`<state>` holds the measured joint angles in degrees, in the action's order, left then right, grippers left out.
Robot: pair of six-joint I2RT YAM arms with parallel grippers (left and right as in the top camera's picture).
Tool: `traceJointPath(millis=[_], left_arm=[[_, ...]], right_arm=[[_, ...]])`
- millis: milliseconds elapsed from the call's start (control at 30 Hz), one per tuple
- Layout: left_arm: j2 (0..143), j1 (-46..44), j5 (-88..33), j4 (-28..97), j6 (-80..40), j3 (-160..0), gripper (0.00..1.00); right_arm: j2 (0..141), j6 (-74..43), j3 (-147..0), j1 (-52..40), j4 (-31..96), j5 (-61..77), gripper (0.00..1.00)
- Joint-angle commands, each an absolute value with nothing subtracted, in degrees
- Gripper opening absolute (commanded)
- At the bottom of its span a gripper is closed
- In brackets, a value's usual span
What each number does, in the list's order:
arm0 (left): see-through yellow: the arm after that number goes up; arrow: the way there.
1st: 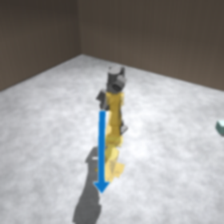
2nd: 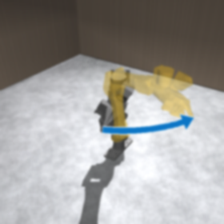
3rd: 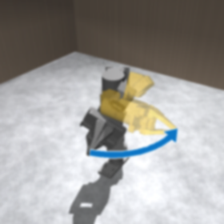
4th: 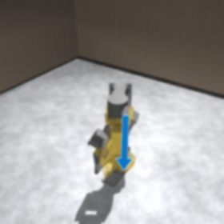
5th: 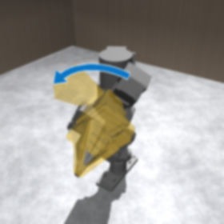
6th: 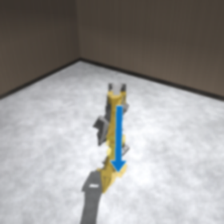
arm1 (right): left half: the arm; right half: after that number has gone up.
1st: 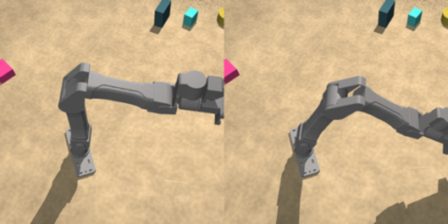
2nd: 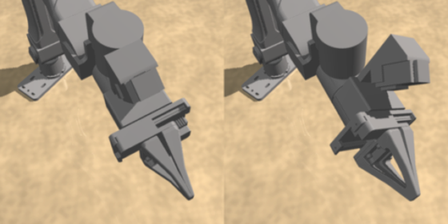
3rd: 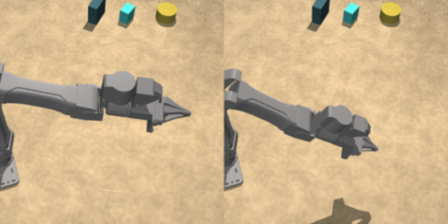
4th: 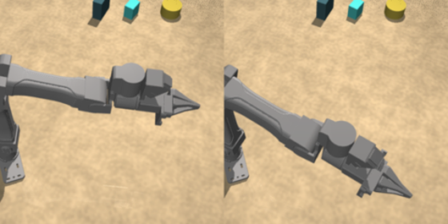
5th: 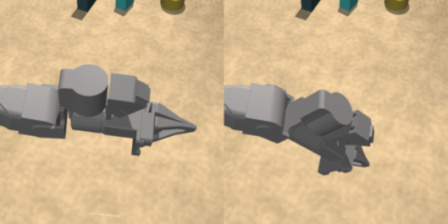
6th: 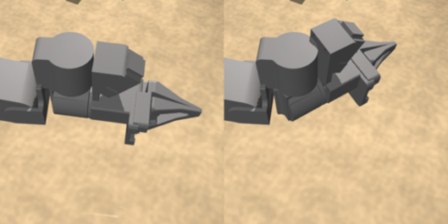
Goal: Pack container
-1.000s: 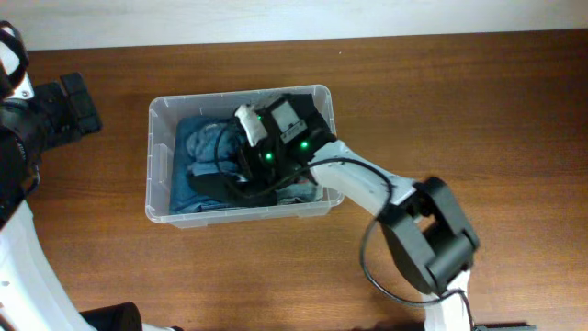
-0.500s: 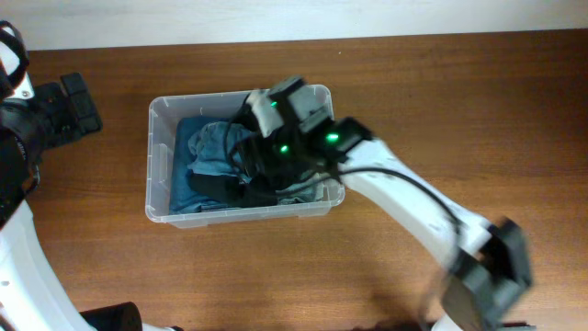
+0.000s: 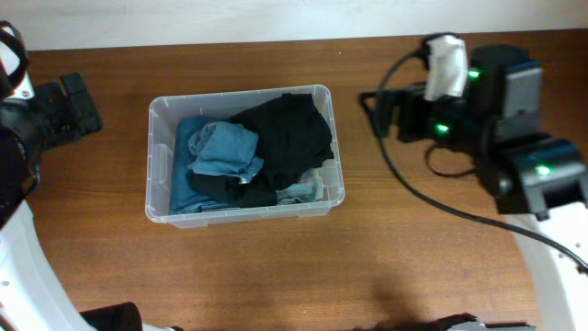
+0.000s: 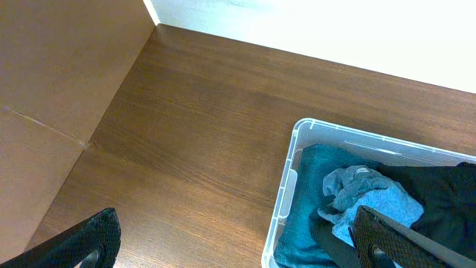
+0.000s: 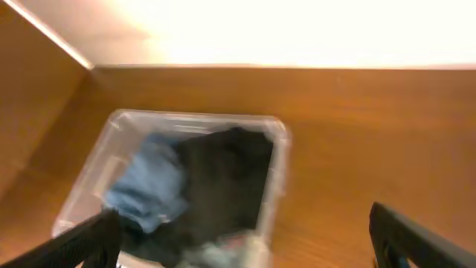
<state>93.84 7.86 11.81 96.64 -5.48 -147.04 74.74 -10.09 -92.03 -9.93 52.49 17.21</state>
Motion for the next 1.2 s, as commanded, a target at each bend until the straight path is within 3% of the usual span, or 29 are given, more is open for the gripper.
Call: traceJointPath(millis=[0,267,533,833,1000,1167], left_arm=[[93.25,8.05,11.62,96.66,-5.76,-147.2,0.99],[93.25,8.05,11.62,96.66,-5.78,-147.2,0.99],[93.25,8.05,11.62,96.66,-5.76,-147.2,1.0],[93.25,8.05,11.62,96.66,-5.78,-147.2,0.99],[93.25,8.05,11.62,96.66,-5.76,-147.2,0.99],[93.25,8.05,11.62,96.66,-5.78,-147.2,0.99]], right_arm=[[71.22,0.54,-92.27,-6.2,55.72,16.62,0.98],[62.37,14.52,-83.24,-0.6,56.86,12.8,0.98],[42.35,14.57,-50.11,8.03,38.98,12.82,0.98],[14.63,9.65,-16.32,8.69,28.1,14.76,0.98],[1.41,5.45,-7.94,8.69,28.25,14.79,0.98],[0.36,5.67,-7.73,8.64,27.18,14.35,0.98]])
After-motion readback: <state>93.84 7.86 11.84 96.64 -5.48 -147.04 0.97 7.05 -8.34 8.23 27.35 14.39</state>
